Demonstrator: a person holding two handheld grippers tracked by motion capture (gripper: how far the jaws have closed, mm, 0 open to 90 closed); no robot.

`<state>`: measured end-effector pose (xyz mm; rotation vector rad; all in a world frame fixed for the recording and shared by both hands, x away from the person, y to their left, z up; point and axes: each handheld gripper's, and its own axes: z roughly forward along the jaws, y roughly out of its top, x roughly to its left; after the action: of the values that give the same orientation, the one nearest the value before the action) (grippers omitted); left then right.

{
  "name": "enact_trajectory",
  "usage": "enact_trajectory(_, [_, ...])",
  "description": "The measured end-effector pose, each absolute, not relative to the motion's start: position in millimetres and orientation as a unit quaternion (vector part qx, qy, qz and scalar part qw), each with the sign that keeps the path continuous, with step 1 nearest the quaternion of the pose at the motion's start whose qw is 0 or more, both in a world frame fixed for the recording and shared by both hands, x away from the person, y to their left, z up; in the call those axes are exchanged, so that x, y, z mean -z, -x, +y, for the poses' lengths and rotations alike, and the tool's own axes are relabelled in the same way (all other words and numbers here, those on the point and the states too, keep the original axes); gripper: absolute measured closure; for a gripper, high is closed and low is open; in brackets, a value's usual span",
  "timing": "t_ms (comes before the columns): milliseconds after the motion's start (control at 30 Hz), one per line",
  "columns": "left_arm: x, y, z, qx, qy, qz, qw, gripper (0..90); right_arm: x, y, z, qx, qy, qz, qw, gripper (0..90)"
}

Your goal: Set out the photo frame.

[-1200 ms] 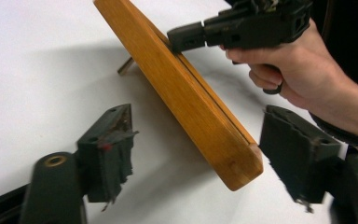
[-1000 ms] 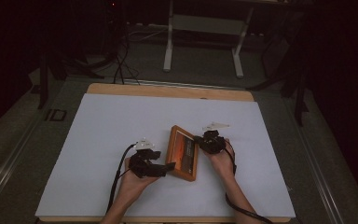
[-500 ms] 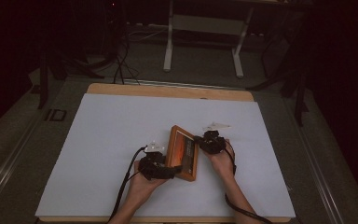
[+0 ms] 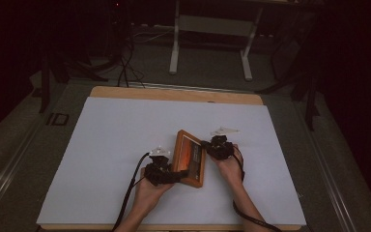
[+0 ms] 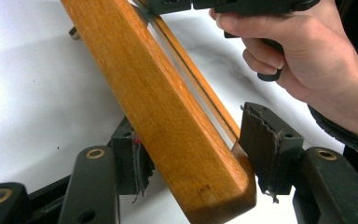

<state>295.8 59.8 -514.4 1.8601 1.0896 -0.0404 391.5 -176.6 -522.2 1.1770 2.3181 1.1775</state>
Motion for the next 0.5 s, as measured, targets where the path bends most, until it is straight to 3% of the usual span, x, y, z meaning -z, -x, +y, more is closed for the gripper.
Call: enact_trajectory(500, [517.1,-295.8,60.8,0.038,-0.743,0.46,0.485,51.4,519.7,-391.6,-178.1,-0.403,-0.394,0.813,0.145,90.0])
